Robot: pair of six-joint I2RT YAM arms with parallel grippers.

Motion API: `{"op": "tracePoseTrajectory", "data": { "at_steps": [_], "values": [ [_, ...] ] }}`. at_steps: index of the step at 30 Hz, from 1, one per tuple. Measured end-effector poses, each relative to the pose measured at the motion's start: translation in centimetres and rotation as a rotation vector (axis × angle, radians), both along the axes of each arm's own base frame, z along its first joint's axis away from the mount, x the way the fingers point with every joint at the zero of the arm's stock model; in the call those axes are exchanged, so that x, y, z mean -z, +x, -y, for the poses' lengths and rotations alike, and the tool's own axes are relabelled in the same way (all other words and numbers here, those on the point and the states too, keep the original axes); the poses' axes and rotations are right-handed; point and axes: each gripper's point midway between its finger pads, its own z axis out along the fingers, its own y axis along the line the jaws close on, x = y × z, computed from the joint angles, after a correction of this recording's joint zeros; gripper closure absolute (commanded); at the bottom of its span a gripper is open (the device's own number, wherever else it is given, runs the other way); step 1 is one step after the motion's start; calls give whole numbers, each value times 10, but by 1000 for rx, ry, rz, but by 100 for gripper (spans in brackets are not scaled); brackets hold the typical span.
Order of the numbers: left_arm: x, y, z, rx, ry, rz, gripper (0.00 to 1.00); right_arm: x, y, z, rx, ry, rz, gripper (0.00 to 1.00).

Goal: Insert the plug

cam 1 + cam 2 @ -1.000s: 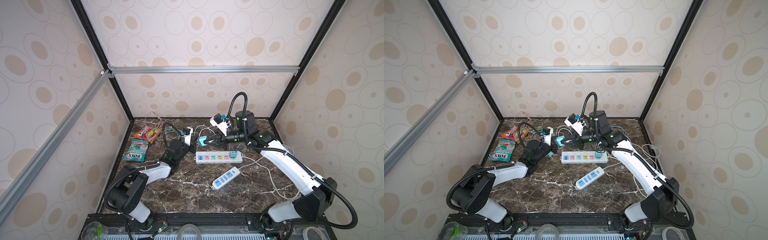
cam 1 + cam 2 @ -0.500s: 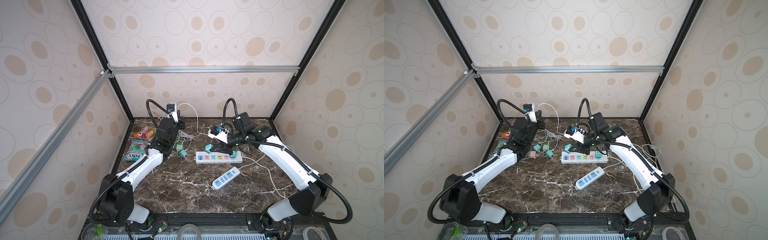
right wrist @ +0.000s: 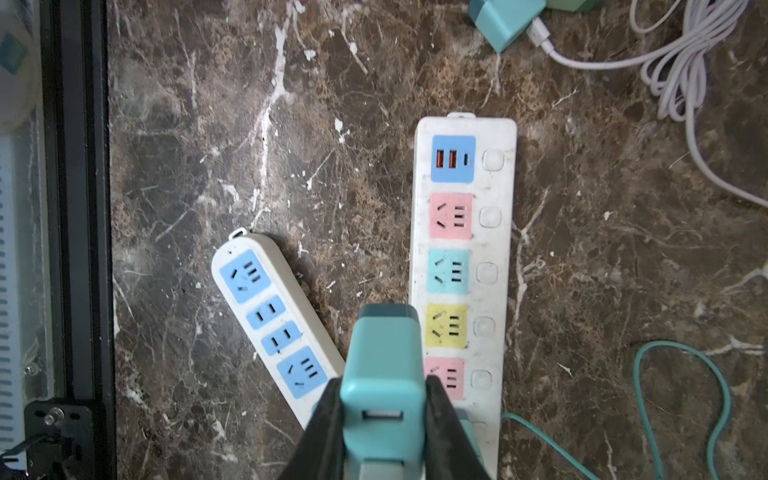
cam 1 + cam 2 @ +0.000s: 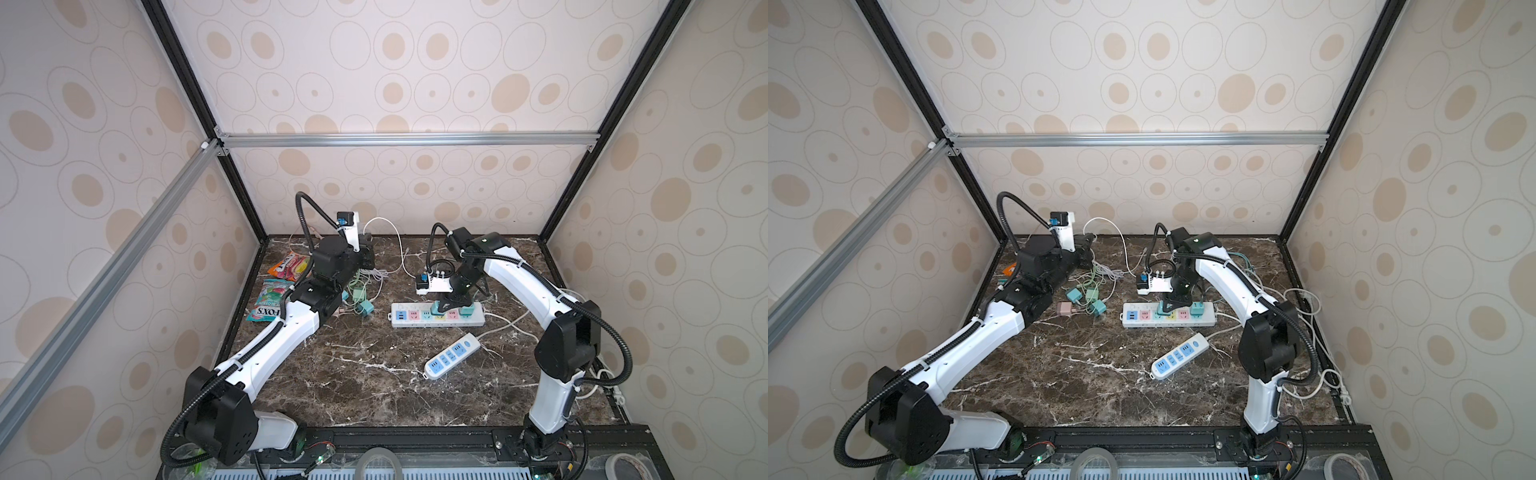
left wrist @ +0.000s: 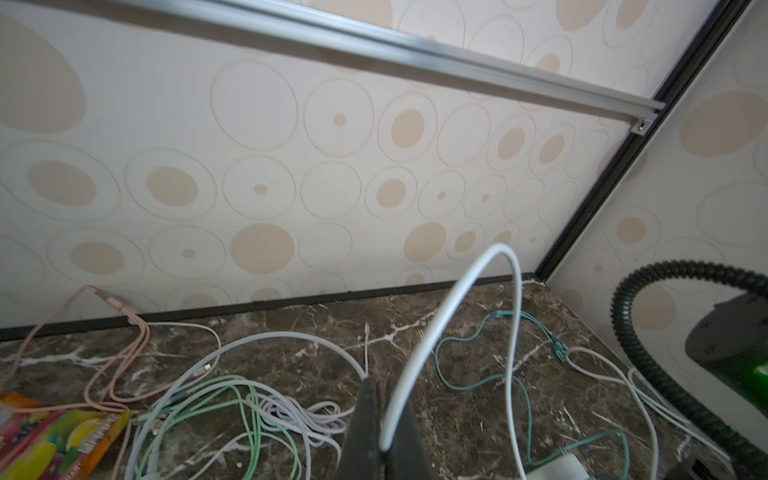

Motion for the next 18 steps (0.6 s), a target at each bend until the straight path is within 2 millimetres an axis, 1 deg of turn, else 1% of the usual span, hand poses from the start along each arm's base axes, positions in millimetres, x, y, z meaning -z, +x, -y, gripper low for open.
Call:
{"op": "tracePoseTrajectory", "data": {
  "at_steps": [5,9,13,18],
  "values": [
    [44,-3,35,72,-4,-127,100,11,18,22,8,-86,24,100],
    [75,-3,58,116,0,-213,100,27,28,34,8,-143,20,100],
    [91,0,73,136,-10,-272,100,37,34,39,1,-178,27,100],
    [98,3,78,134,-24,-308,100,44,43,43,1,-210,56,100]
  ]
}}
